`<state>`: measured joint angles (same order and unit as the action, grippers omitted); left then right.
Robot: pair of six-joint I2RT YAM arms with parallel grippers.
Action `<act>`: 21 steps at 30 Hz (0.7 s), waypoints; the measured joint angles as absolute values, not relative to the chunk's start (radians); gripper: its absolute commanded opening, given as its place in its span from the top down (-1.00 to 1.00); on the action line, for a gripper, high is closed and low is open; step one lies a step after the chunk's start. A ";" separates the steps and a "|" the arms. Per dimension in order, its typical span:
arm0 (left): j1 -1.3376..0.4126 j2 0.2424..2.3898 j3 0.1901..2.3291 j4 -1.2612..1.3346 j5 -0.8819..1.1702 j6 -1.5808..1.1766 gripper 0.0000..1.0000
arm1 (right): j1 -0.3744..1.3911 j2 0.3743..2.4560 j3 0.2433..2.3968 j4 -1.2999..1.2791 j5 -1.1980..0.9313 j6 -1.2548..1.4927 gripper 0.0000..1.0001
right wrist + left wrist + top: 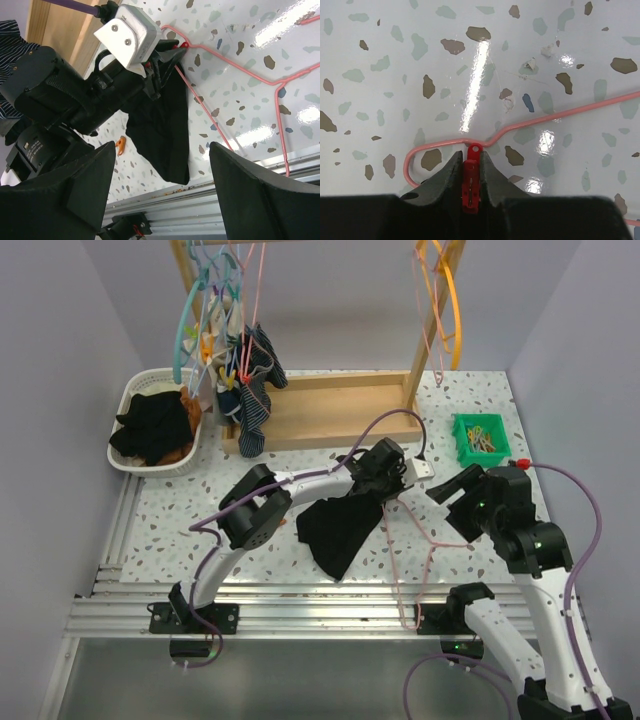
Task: Remove the underwear clipped to the hanger
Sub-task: Remove the underwear from the hanger.
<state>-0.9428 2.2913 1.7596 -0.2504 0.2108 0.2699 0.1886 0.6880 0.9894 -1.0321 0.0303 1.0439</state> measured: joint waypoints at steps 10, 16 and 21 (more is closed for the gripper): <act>-0.941 2.291 1.760 -0.251 0.202 0.268 1.00 | 0.189 0.693 0.989 -1.032 0.031 1.044 -0.52; -0.923 2.278 1.752 -0.250 0.178 0.215 1.00 | 0.189 0.691 0.989 -1.030 0.043 1.052 -0.56; -0.863 2.173 1.671 -0.231 0.180 0.134 1.00 | 0.189 0.664 0.989 -1.012 0.065 1.068 -0.64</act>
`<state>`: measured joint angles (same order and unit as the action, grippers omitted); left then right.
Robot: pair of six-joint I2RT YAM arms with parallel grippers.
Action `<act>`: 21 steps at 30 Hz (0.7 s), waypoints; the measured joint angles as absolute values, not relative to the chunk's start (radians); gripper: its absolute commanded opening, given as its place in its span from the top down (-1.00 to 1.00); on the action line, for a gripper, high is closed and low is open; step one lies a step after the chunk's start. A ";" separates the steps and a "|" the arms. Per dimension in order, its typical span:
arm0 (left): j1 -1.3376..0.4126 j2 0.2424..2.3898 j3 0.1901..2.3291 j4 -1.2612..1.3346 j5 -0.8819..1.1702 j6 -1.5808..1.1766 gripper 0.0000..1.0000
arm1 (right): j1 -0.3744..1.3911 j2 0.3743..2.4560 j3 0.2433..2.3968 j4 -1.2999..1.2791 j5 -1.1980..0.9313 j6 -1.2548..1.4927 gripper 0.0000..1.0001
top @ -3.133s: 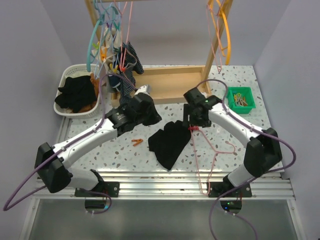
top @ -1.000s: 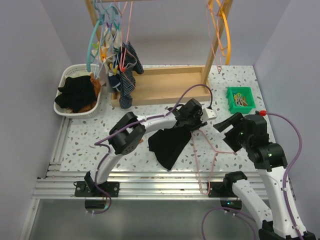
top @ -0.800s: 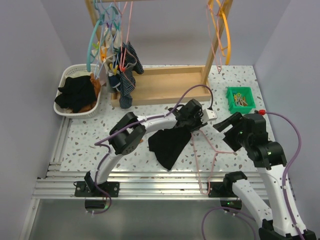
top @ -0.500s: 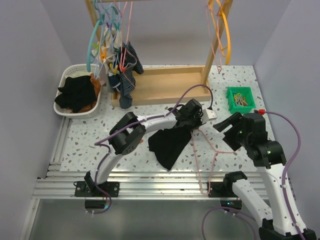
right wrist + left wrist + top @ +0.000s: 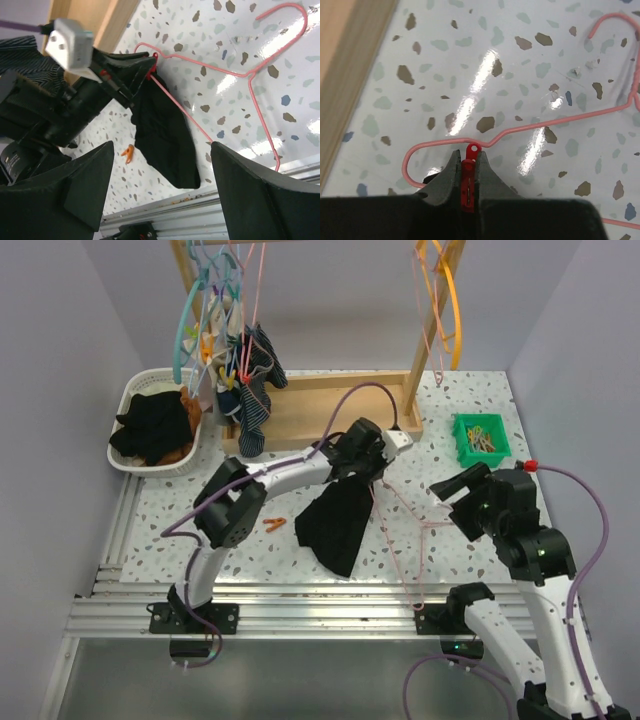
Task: Remove the underwear clipped to the hanger
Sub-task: Remove the underwear from the hanger.
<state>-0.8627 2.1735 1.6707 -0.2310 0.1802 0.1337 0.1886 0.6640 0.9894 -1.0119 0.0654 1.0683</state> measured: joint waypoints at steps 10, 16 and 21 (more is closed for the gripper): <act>-0.754 1.887 1.465 -0.102 0.227 -0.032 1.00 | 0.189 0.690 0.989 -0.885 0.014 1.069 -0.71; -0.751 1.734 1.341 -0.012 0.241 -0.122 1.00 | 0.189 0.939 0.999 -0.801 -0.202 0.907 -0.58; -0.729 1.621 1.247 0.075 0.241 -0.245 1.00 | 0.189 1.063 1.050 -0.799 -0.359 0.693 -0.57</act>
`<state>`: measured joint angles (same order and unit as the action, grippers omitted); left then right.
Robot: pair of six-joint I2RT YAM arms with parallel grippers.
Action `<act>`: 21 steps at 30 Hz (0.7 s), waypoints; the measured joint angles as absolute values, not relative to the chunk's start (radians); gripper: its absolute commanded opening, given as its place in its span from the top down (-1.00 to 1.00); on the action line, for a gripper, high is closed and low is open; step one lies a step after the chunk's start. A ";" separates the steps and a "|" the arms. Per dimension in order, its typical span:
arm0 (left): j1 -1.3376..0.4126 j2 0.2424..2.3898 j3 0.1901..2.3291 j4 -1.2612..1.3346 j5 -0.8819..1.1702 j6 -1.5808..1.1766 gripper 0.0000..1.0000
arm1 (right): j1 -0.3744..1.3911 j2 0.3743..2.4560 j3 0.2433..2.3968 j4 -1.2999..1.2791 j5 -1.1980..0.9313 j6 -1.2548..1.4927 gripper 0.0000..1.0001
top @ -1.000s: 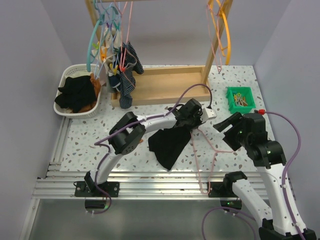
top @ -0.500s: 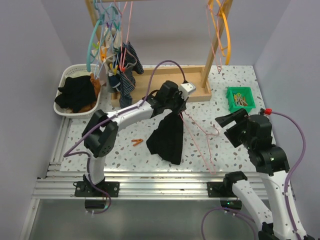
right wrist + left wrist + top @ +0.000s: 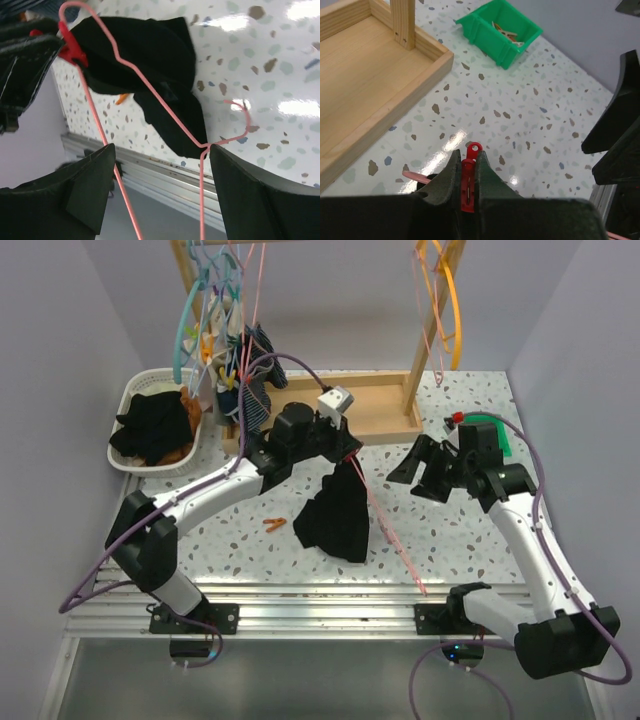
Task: Remove the underwear clipped to the hanger
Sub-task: Remove the underwear from the hanger.
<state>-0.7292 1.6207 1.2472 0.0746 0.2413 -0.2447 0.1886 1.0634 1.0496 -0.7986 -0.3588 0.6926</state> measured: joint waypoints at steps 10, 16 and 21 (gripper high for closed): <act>-0.720 1.483 0.996 0.385 0.239 -0.572 1.00 | 0.230 1.088 1.080 -0.706 -0.654 0.513 -0.53; -0.731 1.483 0.975 0.462 0.230 -0.681 1.00 | 0.305 1.104 1.091 -0.695 -0.670 0.447 -0.51; -0.770 1.483 0.997 0.451 0.212 -0.685 1.00 | 0.336 1.159 1.126 -0.694 -0.668 0.415 -0.39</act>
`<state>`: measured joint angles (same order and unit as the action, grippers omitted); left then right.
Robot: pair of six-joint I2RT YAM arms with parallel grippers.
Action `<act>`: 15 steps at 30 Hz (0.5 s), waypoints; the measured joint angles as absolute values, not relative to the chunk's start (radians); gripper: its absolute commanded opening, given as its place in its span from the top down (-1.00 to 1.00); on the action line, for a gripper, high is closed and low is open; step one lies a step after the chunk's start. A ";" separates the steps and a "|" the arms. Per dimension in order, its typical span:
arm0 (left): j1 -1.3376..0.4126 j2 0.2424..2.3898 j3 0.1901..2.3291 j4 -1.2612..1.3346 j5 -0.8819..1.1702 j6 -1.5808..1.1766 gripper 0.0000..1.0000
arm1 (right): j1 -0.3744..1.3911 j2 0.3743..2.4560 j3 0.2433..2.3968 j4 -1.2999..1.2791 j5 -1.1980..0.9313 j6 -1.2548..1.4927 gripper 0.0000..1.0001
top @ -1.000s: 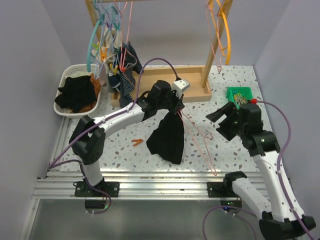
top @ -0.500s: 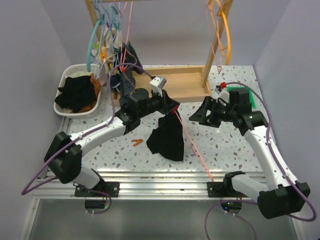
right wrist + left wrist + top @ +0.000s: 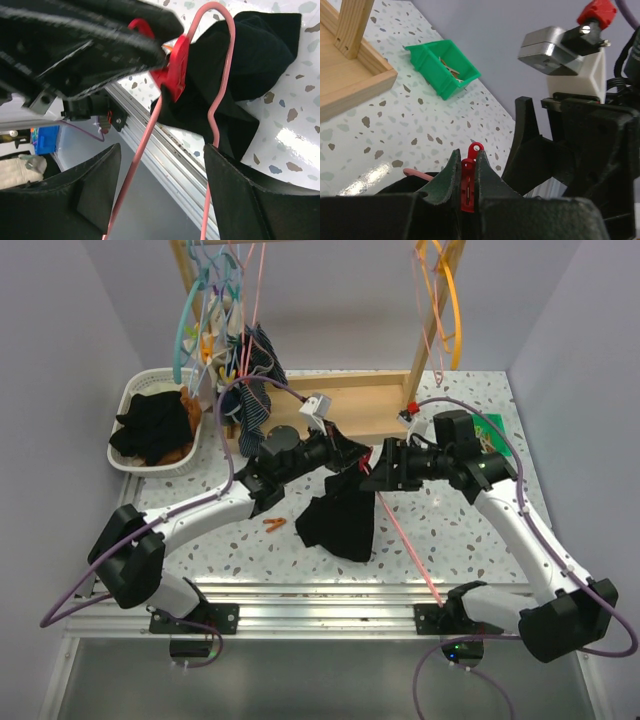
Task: Remove the underwear clipped to the hanger
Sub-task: Remove the underwear from the hanger.
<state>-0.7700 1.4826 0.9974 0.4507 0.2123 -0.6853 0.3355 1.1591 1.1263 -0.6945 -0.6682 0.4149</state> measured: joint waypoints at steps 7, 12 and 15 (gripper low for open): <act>-0.815 1.483 1.010 0.448 0.193 -0.687 1.00 | 0.366 1.179 1.127 -0.687 -0.635 0.408 -0.10; -0.827 1.482 1.010 0.445 0.173 -0.691 1.00 | 0.373 1.159 1.127 -0.684 -0.549 0.380 0.10; -0.828 1.482 1.010 0.444 0.165 -0.699 1.00 | 0.373 1.132 1.127 -0.674 -0.506 0.369 0.28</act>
<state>-0.8276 1.4818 1.0096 0.4438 0.1654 -0.6994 0.3729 1.1316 1.1267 -0.6739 -0.5064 0.3691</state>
